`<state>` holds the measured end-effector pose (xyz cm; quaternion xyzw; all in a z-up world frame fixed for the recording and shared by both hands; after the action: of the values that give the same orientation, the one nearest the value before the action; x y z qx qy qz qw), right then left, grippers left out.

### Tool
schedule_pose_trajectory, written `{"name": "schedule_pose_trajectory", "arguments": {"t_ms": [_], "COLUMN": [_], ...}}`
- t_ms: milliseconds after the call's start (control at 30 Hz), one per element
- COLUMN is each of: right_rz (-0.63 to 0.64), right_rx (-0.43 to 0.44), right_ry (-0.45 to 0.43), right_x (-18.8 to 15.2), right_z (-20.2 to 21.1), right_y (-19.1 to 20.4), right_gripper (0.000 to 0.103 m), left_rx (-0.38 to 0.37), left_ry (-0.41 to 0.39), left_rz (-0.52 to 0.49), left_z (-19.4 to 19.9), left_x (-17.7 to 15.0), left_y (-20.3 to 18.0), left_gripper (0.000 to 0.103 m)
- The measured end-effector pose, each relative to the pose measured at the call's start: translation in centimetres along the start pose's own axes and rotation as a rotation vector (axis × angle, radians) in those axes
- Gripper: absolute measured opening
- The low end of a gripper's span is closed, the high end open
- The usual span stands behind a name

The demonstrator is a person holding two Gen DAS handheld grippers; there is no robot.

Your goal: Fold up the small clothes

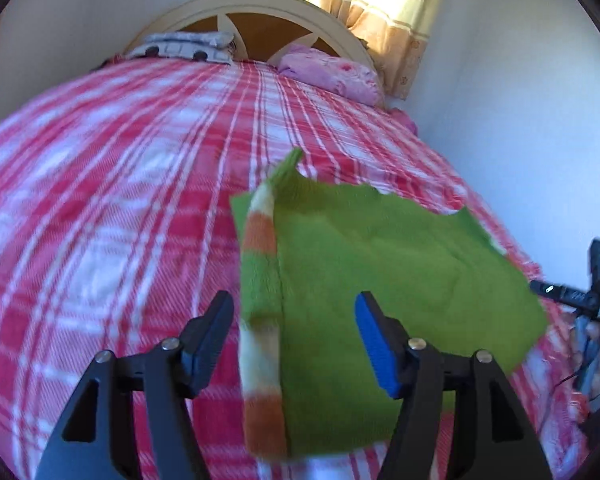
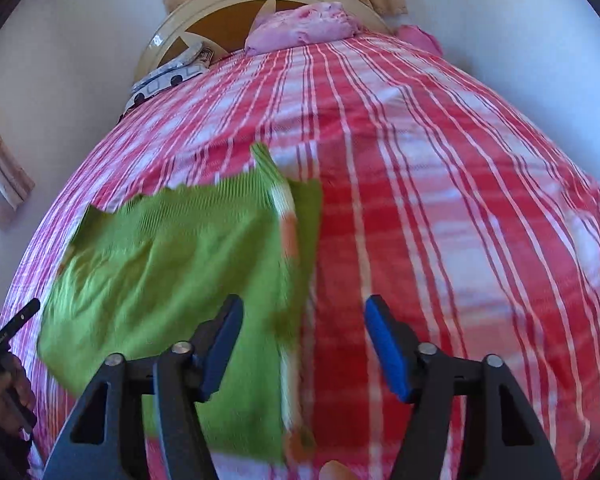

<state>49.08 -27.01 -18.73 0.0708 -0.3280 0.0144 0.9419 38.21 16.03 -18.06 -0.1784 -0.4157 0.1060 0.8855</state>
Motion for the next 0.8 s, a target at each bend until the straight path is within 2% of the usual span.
{"name": "schedule_pose_trajectory", "arguments": {"t_ms": [167, 233, 300, 400, 433, 467, 533, 633, 667, 700, 733, 800], "right_rz": [-0.011, -0.001, 0.007, -0.019, -0.019, -0.012, -0.015, -0.046, -0.044, -0.036, -0.034, -0.037], "right_rx": [0.080, 0.082, 0.077, 0.101, 0.101, 0.098, 0.100, 0.117, 0.117, 0.118, 0.119, 0.122], "right_ry": [0.038, 0.050, 0.057, 0.074, 0.070, 0.064, 0.056, 0.053, 0.051, 0.046, 0.043, 0.036], "right_x": [-2.6, -3.6, -4.5, -5.5, -5.7, -5.8, -5.8, -5.9, -5.9, -6.0, -6.0, -6.0], "right_z": [0.8, 0.7, 0.6, 0.3, 0.3, 0.5, 0.8, 1.0, 1.1, 1.2, 1.3, 1.3], "right_y": [1.1, 1.5, 1.7, 1.6, 1.6, 1.6, 1.6, 1.3, 1.3, 1.4, 1.4, 1.5], "right_gripper": [0.051, 0.051, 0.050, 0.040, 0.037, 0.037, 0.037, 0.037, 0.037, 0.037, 0.037, 0.037], "left_rx": [-0.076, -0.105, -0.103, -0.124, -0.131, -0.130, -0.087, -0.040, -0.002, 0.009, 0.009, 0.002], "left_ry": [0.015, 0.020, 0.020, 0.034, 0.043, 0.046, 0.040, -0.001, -0.020, -0.027, -0.028, -0.024], "left_rz": [0.023, 0.038, 0.025, 0.010, 0.007, 0.005, 0.013, 0.026, 0.019, 0.009, 0.006, 0.014], "left_z": [0.3, 0.6, 0.8, 0.6, 0.5, 0.5, 0.7, 1.6, 1.9, 2.0, 2.1, 1.9], "left_x": [-1.1, -1.8, -2.2, -2.9, -3.2, -3.4, -3.5, -2.9, -2.7, -2.6, -2.7, -3.0], "left_y": [-1.2, -1.5, -1.7, -2.0, -2.1, -2.1, -1.5, -0.6, -0.2, -0.1, -0.1, 0.1], "left_gripper": [0.064, 0.064, 0.063, 0.047, 0.038, 0.034, 0.033, 0.036, 0.044, 0.050, 0.061, 0.063]}}
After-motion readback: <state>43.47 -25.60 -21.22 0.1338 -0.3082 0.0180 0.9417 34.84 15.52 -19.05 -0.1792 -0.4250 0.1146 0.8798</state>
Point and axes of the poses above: each gripper's, at about its wrist camera, not at the fingertips, and z roughly against the way its jaws point, y to its left, x to its top, the point moved 10 cm from there along -z, roughly the way its jaws point, and after that the axes turned 6 degrees about -x, right-handed, at the moved point
